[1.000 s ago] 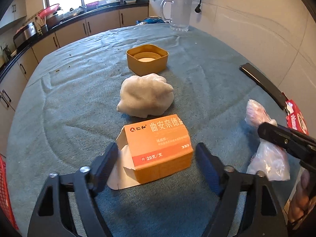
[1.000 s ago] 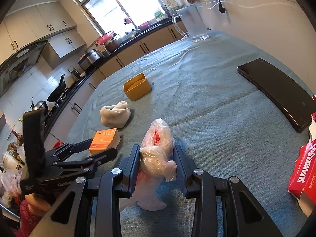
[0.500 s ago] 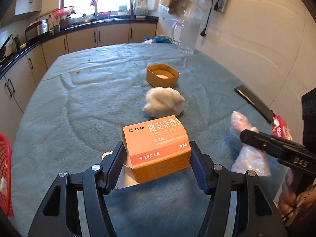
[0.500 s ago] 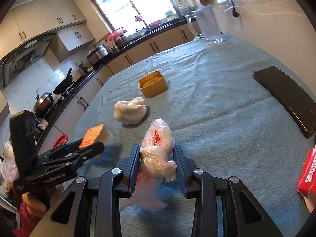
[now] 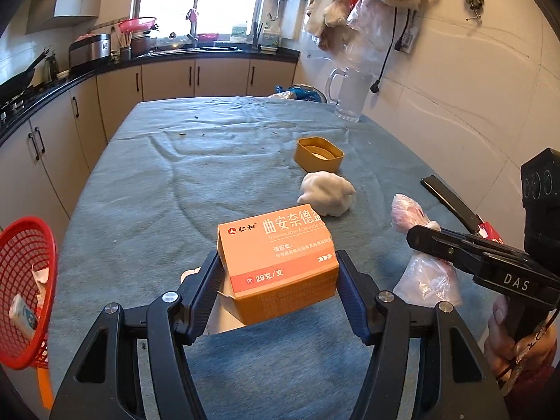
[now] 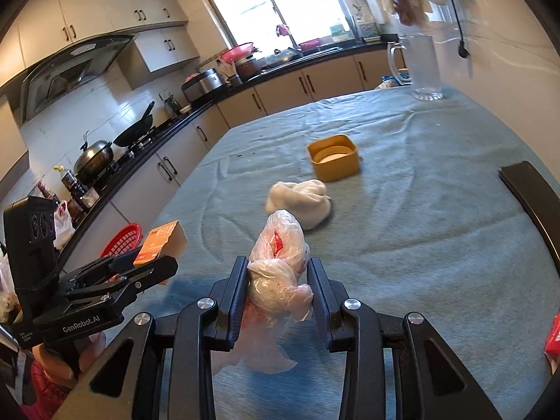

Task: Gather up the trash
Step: 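Carry the orange box to the basket with the left tool while the right tool carries the bag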

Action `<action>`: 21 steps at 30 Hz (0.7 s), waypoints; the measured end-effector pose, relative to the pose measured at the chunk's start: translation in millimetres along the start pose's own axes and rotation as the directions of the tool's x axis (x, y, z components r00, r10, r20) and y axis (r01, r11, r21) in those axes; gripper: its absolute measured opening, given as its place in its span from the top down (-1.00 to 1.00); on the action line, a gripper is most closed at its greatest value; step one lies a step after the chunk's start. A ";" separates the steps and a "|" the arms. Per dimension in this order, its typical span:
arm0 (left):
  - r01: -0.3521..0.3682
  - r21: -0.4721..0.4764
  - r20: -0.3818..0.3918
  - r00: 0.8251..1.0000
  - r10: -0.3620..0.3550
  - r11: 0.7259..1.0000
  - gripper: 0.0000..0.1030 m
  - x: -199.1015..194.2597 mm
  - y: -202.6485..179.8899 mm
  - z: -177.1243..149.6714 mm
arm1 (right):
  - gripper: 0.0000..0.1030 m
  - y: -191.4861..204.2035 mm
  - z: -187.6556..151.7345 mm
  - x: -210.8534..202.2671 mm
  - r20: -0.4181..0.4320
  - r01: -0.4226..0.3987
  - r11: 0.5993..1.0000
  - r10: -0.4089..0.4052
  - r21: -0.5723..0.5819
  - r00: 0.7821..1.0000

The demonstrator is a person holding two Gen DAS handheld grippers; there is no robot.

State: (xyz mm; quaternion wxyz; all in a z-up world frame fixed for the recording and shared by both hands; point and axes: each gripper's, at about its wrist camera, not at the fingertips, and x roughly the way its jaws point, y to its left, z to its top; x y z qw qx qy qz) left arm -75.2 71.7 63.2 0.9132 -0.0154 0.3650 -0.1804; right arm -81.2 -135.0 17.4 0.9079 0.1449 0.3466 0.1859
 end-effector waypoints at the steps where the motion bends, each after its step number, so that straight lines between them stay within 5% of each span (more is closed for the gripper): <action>1: -0.006 -0.003 0.004 1.000 0.006 1.000 -0.22 -1.4 1.8 -0.6 | 0.28 1.8 0.0 1.0 -0.002 0.000 1.000 0.000 -0.004 1.000; 21: -0.048 -0.044 0.024 0.999 0.049 0.998 -0.22 -10.1 24.8 -7.7 | 0.28 25.8 1.1 22.0 -0.043 -0.018 0.998 0.016 -0.055 0.999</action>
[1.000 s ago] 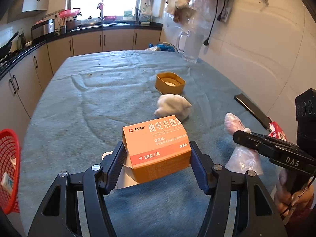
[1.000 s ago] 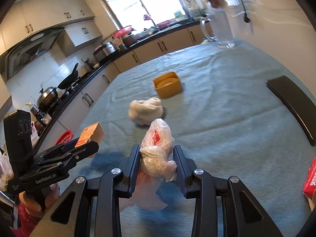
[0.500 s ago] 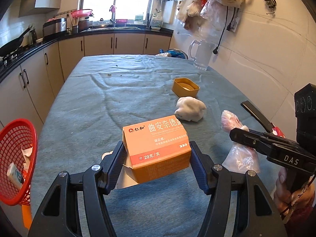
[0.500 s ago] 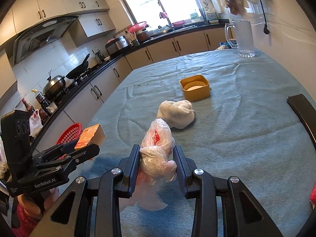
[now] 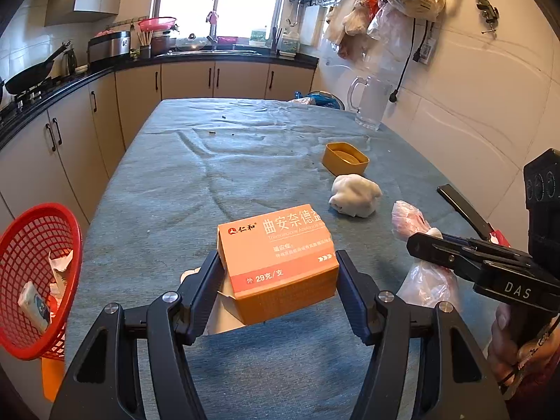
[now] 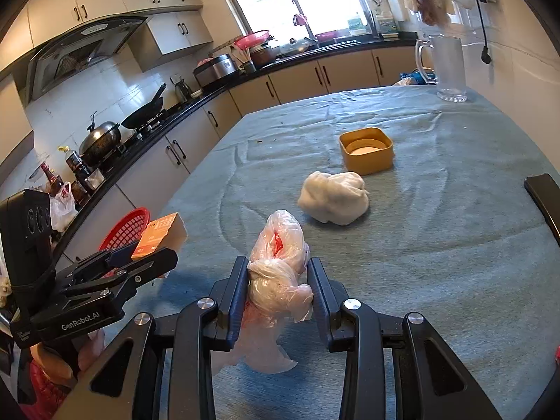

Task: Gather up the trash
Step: 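Carry the orange box to the basket with the left tool while the right tool carries the bag, then release the orange box into the basket with the left tool while the right tool drops the bag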

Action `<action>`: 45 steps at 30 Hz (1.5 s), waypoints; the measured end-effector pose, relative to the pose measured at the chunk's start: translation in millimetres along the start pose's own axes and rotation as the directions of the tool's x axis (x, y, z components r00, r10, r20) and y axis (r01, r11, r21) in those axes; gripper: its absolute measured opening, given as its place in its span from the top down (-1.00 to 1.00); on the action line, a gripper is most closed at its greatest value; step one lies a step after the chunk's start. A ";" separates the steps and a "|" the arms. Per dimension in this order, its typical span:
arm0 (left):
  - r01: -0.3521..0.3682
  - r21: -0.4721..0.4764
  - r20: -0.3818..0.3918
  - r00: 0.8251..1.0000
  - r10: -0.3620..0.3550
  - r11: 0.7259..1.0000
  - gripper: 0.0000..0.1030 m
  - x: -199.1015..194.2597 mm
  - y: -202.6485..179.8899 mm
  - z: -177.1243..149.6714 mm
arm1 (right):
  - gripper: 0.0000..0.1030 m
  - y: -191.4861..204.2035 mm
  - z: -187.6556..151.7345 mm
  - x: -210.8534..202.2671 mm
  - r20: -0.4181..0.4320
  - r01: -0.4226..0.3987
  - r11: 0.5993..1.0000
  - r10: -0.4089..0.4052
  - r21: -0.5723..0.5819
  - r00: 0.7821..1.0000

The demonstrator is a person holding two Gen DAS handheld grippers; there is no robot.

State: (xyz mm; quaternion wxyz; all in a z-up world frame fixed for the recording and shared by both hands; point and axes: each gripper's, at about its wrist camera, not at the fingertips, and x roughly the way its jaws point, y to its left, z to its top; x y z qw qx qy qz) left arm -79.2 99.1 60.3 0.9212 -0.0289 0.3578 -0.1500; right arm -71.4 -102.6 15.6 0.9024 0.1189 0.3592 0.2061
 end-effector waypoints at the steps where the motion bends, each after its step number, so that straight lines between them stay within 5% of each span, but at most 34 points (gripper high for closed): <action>1: -0.003 -0.003 0.001 1.000 0.003 1.000 -0.22 -0.6 1.6 0.0 | 0.28 1.8 0.3 0.8 -0.001 -0.002 1.000 0.002 -0.004 1.000; 24: -0.071 -0.096 0.061 0.995 0.077 0.993 -0.22 -29.3 57.3 -5.8 | 0.28 54.2 14.6 34.9 -0.048 -0.053 0.995 0.049 -0.083 0.998; 45: -0.201 -0.280 0.131 0.961 0.245 0.939 -0.22 -87.7 169.8 -23.7 | 0.28 163.1 43.9 82.4 -0.074 -0.147 0.963 0.133 -0.227 0.988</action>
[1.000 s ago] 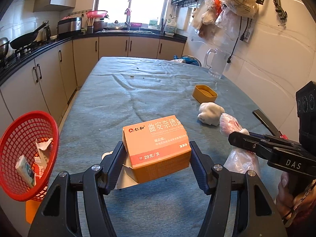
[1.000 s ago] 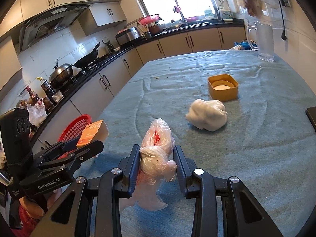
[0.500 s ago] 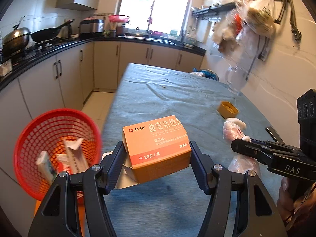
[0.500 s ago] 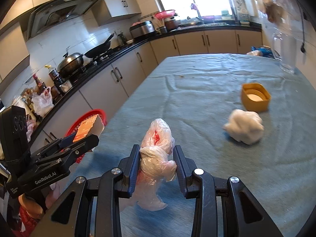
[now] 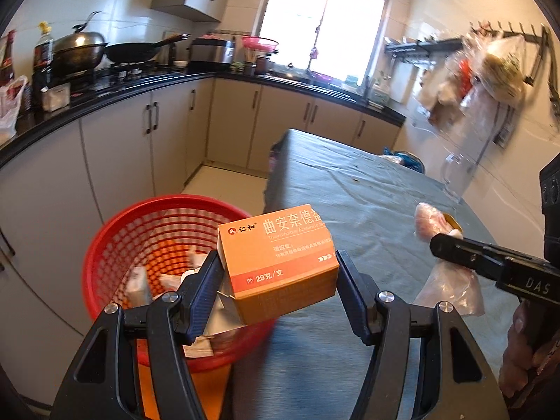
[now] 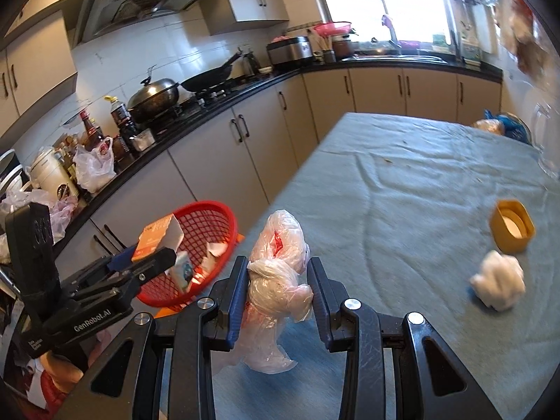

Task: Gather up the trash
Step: 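Release the orange box into the basket with the left tool while the right tool drops the bag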

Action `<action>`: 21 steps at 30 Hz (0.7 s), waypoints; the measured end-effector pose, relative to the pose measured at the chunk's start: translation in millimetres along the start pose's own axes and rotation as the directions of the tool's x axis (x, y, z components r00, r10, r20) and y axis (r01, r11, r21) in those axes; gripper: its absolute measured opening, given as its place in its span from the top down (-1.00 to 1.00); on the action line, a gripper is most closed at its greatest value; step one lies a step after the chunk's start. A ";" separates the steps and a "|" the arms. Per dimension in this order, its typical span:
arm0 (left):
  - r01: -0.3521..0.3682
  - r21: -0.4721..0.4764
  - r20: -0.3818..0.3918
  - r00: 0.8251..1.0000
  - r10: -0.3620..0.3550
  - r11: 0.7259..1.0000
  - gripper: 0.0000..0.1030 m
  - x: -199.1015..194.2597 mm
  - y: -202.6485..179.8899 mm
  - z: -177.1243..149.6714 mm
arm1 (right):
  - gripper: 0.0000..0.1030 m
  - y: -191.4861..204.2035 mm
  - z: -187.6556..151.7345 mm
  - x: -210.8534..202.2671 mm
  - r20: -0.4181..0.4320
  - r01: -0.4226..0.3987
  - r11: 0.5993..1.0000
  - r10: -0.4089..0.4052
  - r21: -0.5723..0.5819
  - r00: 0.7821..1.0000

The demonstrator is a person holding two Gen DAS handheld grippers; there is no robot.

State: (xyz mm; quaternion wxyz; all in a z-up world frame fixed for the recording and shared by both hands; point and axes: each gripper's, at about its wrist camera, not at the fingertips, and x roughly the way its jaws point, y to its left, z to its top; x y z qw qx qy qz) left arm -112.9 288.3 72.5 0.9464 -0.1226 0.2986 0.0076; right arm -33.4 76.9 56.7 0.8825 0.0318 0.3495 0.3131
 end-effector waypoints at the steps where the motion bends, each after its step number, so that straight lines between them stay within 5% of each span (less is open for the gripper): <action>1: -0.007 -0.012 0.004 1.000 0.007 1.000 -0.22 -0.9 7.8 0.0 | 0.28 4.5 4.0 5.8 -0.002 -0.009 1.000 0.009 0.002 1.000; 21: -0.129 -0.148 -0.046 0.991 0.124 0.981 -0.22 21.3 101.2 -9.8 | 0.24 71.5 31.2 118.8 -0.122 -0.142 0.990 0.140 -0.009 0.983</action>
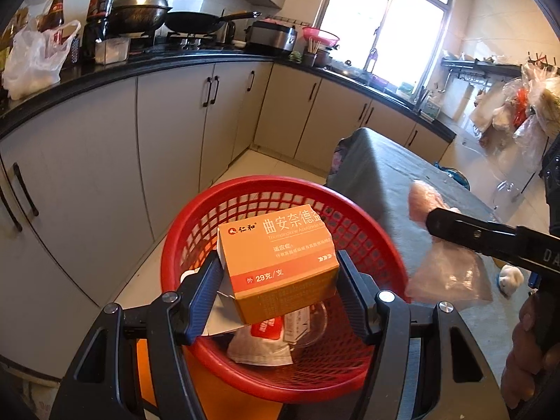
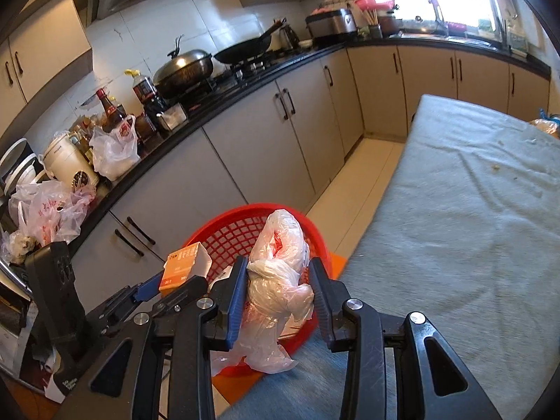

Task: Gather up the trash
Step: 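Release the orange box into the basket with the left tool while the right tool drops the bag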

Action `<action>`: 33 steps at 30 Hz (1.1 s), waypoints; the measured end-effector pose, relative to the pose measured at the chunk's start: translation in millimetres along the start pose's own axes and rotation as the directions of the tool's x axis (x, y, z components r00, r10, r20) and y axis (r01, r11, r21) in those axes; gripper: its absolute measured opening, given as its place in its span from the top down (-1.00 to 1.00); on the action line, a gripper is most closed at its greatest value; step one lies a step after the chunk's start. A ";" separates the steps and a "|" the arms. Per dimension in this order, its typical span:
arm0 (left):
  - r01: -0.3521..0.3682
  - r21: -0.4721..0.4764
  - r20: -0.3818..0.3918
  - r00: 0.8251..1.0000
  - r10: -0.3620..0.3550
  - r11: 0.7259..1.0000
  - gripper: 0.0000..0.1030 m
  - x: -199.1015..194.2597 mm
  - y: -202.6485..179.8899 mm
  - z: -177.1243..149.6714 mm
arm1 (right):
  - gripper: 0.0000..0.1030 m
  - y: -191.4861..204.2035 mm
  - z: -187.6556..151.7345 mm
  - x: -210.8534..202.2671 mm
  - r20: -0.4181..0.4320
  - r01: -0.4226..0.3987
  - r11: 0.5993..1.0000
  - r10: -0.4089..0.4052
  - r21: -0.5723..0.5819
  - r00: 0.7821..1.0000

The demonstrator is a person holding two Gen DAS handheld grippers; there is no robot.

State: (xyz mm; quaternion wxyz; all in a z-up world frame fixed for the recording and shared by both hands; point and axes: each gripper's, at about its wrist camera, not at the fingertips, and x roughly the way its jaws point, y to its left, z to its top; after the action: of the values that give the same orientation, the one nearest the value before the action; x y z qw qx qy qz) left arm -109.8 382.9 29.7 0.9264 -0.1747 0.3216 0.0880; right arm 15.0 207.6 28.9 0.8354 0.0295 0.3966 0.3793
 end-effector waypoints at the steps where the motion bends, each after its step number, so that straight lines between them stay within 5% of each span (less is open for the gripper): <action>1: 0.000 -0.002 0.000 1.000 0.000 1.000 -0.22 1.9 1.0 0.1 | 0.23 1.0 0.6 5.6 -0.007 0.002 1.000 -0.002 0.000 1.000; 6: -0.003 0.001 0.001 1.000 0.003 1.000 -0.25 3.3 2.3 0.6 | 0.22 2.2 2.6 23.3 -0.037 -0.003 1.000 0.003 0.000 0.999; 10: -0.004 0.003 -0.006 1.000 0.004 1.000 -0.28 5.3 1.6 0.4 | -0.14 1.0 3.2 24.7 -0.037 -0.014 1.000 0.014 0.008 0.999; 33: 0.017 0.049 0.010 1.000 -0.017 0.999 -0.33 -9.7 -34.5 7.4 | -0.14 -36.4 -4.5 -36.6 0.054 -0.003 0.997 -0.001 0.078 0.999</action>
State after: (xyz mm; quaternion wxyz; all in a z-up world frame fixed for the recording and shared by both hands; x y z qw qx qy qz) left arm -103.6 353.3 50.3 0.9328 -0.1543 0.3174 0.0730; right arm 19.6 156.6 36.5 0.8437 0.0725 0.3885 0.3632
